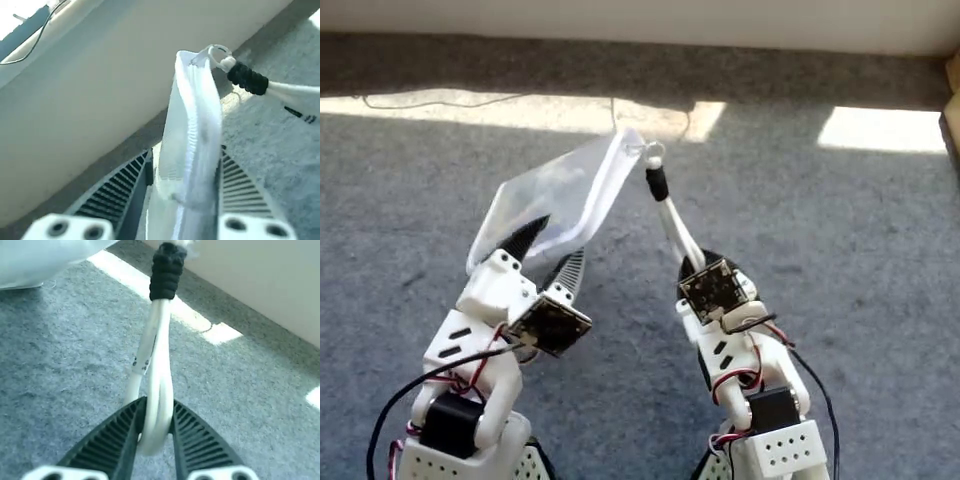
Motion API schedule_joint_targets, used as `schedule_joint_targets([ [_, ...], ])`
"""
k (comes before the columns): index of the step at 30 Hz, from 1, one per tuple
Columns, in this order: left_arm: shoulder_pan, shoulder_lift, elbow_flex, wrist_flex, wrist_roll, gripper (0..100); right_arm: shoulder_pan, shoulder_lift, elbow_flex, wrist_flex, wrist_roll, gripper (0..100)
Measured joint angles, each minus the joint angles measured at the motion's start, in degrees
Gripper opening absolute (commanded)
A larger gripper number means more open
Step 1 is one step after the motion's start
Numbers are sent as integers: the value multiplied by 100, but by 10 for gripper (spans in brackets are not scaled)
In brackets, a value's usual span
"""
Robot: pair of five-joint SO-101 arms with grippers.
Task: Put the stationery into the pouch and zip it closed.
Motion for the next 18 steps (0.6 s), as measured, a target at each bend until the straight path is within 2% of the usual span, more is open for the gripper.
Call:
schedule_joint_targets([
  [2, -18, 0, -264, 229, 624, 248, 0, 0, 0, 0, 0, 48],
  [6, 114, 0, -993, 1073, 1336, 248, 0, 0, 0, 0, 0, 48],
  [14, 132, -26, -2075, 2198, 2040, 245, 571, 0, 0, 0, 0, 48],
  [18, 132, -35, -2462, 2602, 2268, 245, 615, 0, 0, 0, 0, 48],
])
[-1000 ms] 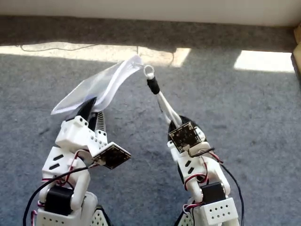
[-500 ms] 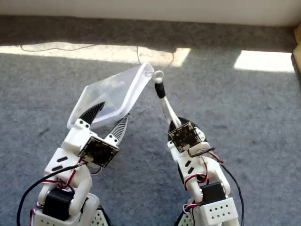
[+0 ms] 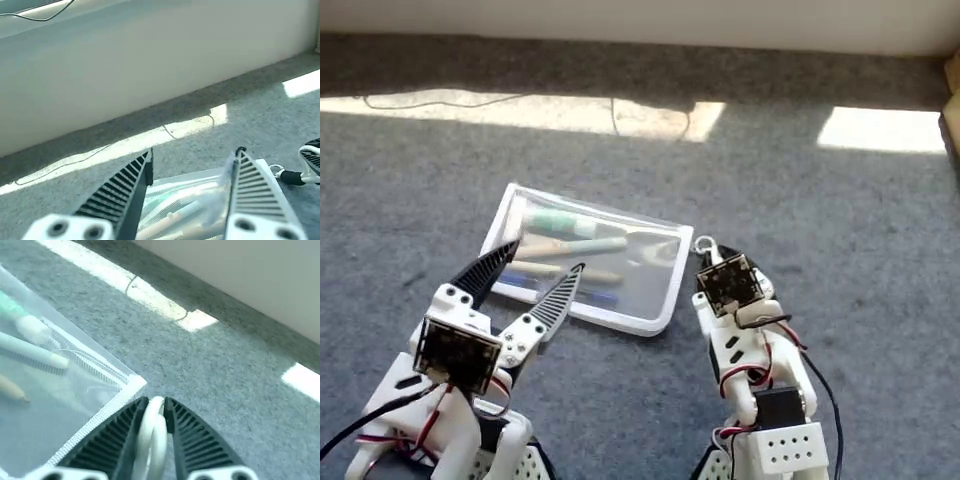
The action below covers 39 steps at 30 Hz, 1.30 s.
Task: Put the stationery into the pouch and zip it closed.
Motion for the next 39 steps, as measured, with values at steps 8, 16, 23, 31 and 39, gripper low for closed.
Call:
schedule_joint_targets([
  [8, -149, 0, -255, 633, 264, 245, 26, 0, 0, 0, 0, 46],
  [16, -967, 0, 413, 633, 264, 245, 229, -132, 0, 1037, -18, 45],
  [23, -1204, 0, 1020, 633, 264, 245, 264, -826, -360, 2760, -1002, 45],
  [31, -1231, 9, 1749, 633, 264, 248, 422, -862, -571, 3015, -1231, 44],
  [39, -1240, 18, 2699, 633, 264, 246, 440, -870, -44, 3015, -1248, 34],
])
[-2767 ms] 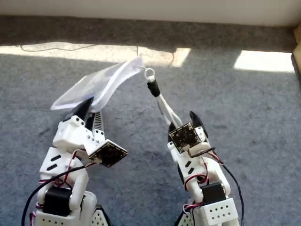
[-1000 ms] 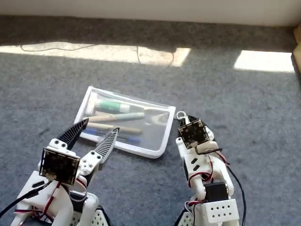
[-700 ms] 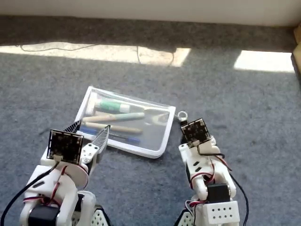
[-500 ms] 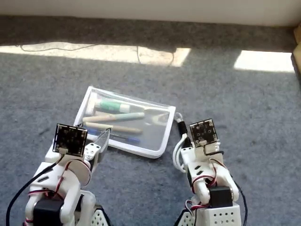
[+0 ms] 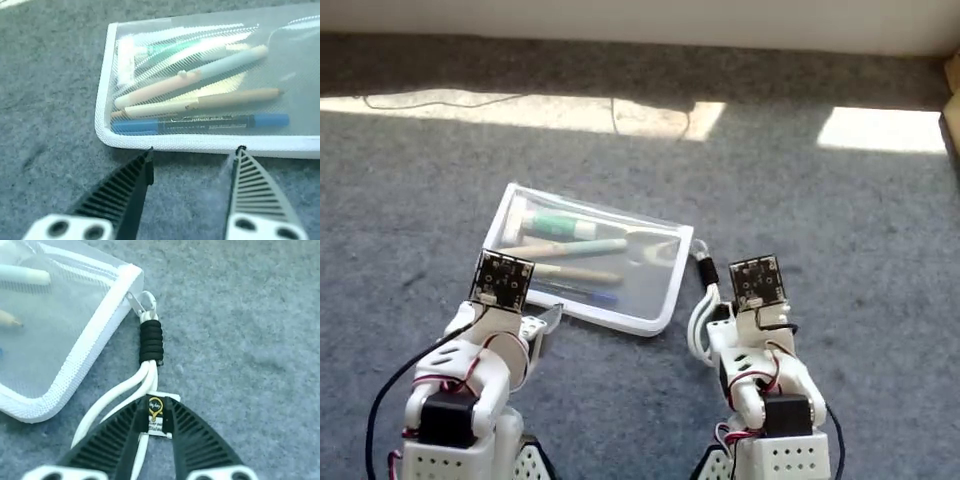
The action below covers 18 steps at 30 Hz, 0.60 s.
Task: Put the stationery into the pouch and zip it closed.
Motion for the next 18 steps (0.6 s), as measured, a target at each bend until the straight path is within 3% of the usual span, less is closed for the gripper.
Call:
schedule_joint_targets([
  [7, 0, 0, 651, -141, 0, 245, 0, 9, 9, 0, -35, 5],
  [10, 0, 9, 1064, -422, 0, 234, 0, 9, 9, 105, -431, 5],
  [16, 0, 9, 1160, -695, 0, 7, 0, 9, 9, 545, -1231, 5],
  [18, 0, 9, 1160, -695, 0, 24, 0, 9, 9, 756, -1275, 5],
])
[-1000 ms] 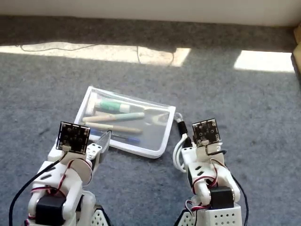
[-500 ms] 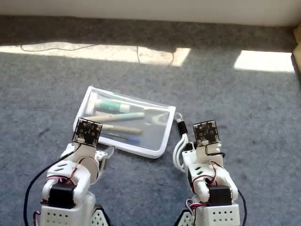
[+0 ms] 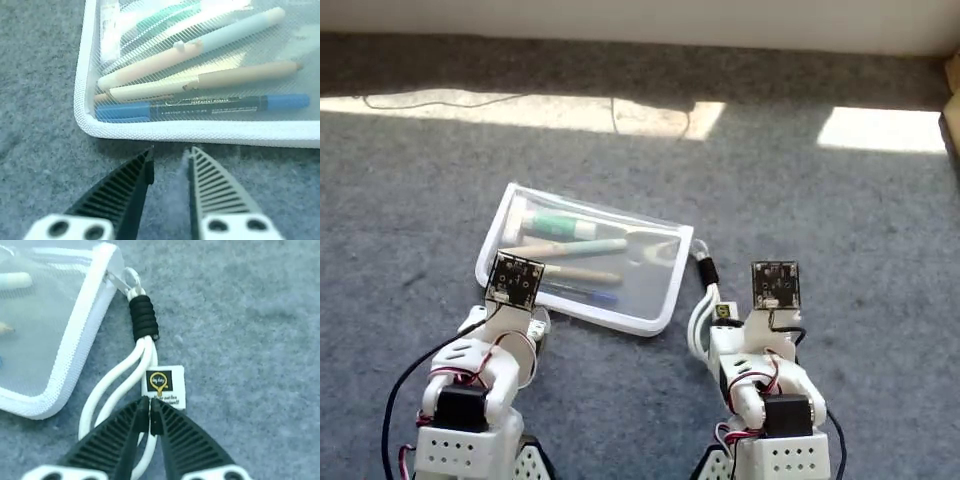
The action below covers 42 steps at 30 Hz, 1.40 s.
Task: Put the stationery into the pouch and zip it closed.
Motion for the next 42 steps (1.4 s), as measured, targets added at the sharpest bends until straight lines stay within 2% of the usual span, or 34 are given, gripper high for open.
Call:
schedule_joint_targets([
  [6, 0, 0, 0, 62, 0, 56, 0, 0, 0, 448, -18, 5],
  [15, 0, 0, 0, 862, 0, 56, 0, 0, 0, 475, -18, 5],
  [42, 0, 0, 0, 862, 0, 56, 0, 0, 0, 475, -18, 5],
])
